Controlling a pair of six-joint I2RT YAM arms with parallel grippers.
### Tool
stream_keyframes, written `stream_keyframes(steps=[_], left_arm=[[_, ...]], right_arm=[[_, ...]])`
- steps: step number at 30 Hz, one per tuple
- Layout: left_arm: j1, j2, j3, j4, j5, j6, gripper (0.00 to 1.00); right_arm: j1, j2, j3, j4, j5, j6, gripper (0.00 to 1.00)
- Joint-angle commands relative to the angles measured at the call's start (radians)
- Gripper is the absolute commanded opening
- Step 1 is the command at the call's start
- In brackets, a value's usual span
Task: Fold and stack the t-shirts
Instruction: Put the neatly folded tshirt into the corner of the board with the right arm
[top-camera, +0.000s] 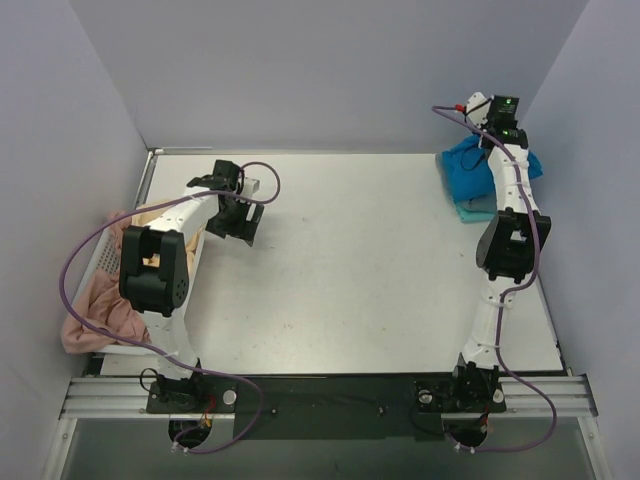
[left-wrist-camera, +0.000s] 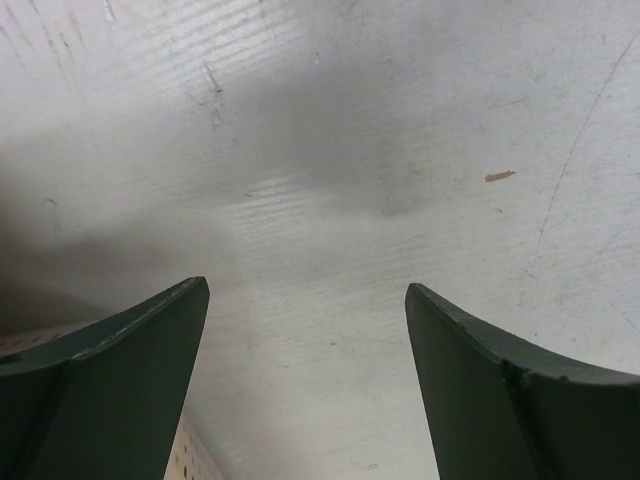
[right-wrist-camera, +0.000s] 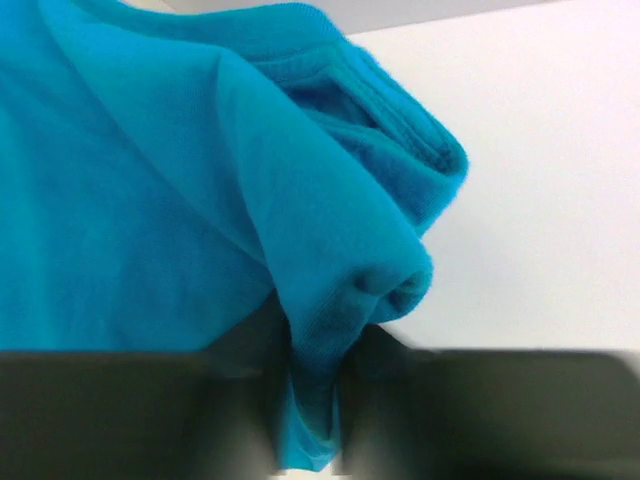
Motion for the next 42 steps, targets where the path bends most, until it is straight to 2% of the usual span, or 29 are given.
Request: stream_keyframes(steps=[1,2,3,4,5,7,11,13,16,18,20,23,25,30,32,37,42], left_arm=[[-0.012,0.001,0.082,-0.023,-0.045,0.028,0.91],[-0.014,0.004,0.087,-0.022,-0.046,0.032,0.91],[-0.017,0.004,0.088,-0.023,-0.048,0.034,0.91],[-0.018,0.002,0.088,-0.025,-0.048,0.036,0.91],[-0.022,-0.002,0.085,-0.025,-0.045,0.036,0.91],[-0.023,-0.016,0.073,-0.022,-0.043,0.042,0.91],[-0.026,-0.041,0.049,-0.022,-0.037,0.042,0.91],[-0.025,-0.059,0.036,-0.022,-0.031,0.054,0.91],[-0.026,-0.123,0.010,-0.026,-0.022,0.098,0.91],[-0.023,-0.175,-0.017,-0.031,0.018,0.135,0.91],[-0.023,-0.250,-0.062,-0.022,0.042,0.166,0.91],[-0.018,-0.366,-0.178,0.036,0.091,0.178,0.94],[-0.018,-0.471,-0.261,0.088,0.125,0.166,0.95],[-0.015,-0.712,-0.448,0.165,0.177,0.118,0.96],[-0.014,-0.789,-0.525,0.202,0.177,0.095,0.96],[-0.011,-0.939,-0.718,0.344,0.112,0.036,0.97],[-0.008,-1.039,-0.942,0.582,-0.077,0.003,0.97]], right_arm=[[-0.038,0.031,-0.035,0.279,0.093,-0.051,0.32],[-0.044,0.044,-0.038,0.324,0.120,-0.031,0.45],[-0.055,0.051,-0.033,0.394,0.177,-0.020,0.68],[-0.061,0.057,-0.030,0.421,0.199,-0.014,0.96],[-0.070,0.055,-0.023,0.462,0.216,-0.014,1.00],[-0.073,0.029,-0.004,0.476,0.199,0.001,1.00],[-0.040,-0.039,0.033,0.376,0.187,0.070,1.00],[-0.005,-0.101,-0.002,0.316,0.156,0.110,1.00],[0.078,-0.226,-0.194,0.320,0.110,0.191,1.00],[0.126,-0.323,-0.347,0.328,0.020,0.259,1.00],[0.190,-0.403,-0.450,0.297,-0.046,0.314,1.00],[0.272,-0.529,-0.587,0.242,-0.056,0.436,1.00],[0.327,-0.622,-0.792,0.274,-0.106,0.513,1.00],[0.440,-0.849,-1.165,0.410,-0.273,0.700,1.00],[0.471,-0.960,-1.300,0.456,-0.275,0.762,1.00],[0.505,-1.112,-1.626,0.588,-0.243,0.895,1.00],[0.505,-1.244,-1.833,0.682,-0.130,0.975,1.00]])
